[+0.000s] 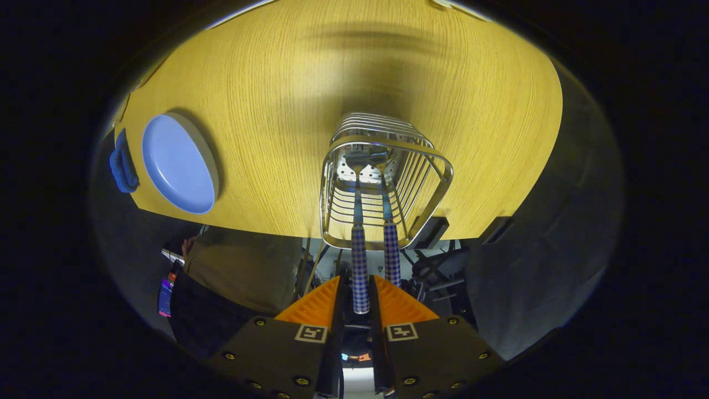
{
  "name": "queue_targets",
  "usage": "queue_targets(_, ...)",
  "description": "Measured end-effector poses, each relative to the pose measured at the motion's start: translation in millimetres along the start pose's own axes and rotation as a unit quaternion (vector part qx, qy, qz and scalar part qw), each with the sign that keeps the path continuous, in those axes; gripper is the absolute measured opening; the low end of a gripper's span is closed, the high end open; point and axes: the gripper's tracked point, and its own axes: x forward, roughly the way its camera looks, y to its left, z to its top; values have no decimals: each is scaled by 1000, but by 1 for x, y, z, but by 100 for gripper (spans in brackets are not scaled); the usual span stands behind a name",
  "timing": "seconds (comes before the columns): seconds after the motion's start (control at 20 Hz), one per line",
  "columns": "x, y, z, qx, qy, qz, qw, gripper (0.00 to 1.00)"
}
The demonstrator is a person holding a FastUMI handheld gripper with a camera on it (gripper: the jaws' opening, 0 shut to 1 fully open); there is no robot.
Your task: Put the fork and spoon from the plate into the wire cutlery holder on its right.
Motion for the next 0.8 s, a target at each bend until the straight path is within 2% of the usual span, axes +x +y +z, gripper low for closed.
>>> queue_targets(0.05,-2,-2,0,-1,-9,-2,1000,25)
queue_targets(0.15,-8,-7,-4,-4,-25,-14,1000,38)
queue_targets(0.3,-21,-5,-20,-22,-72,-32,997,39)
queue_targets(0.35,-23,0,-25,-28,-92,-38,995,52)
queue_targets(0.4,-24,7,-34,-38,-115,-36,992,56)
queue_targets(0.5,-24,20,-46,-52,-160,-38,985,55)
queue_targets(0.55,-26,28,-51,-55,-179,-34,982,59)
queue_targets(0.6,-27,35,-56,-56,-200,-26,978,68)
queue_targets(0.65,-25,44,-61,-54,-219,-24,974,82)
queue_targets(0.8,-24,57,-63,-37,-273,-16,961,94)
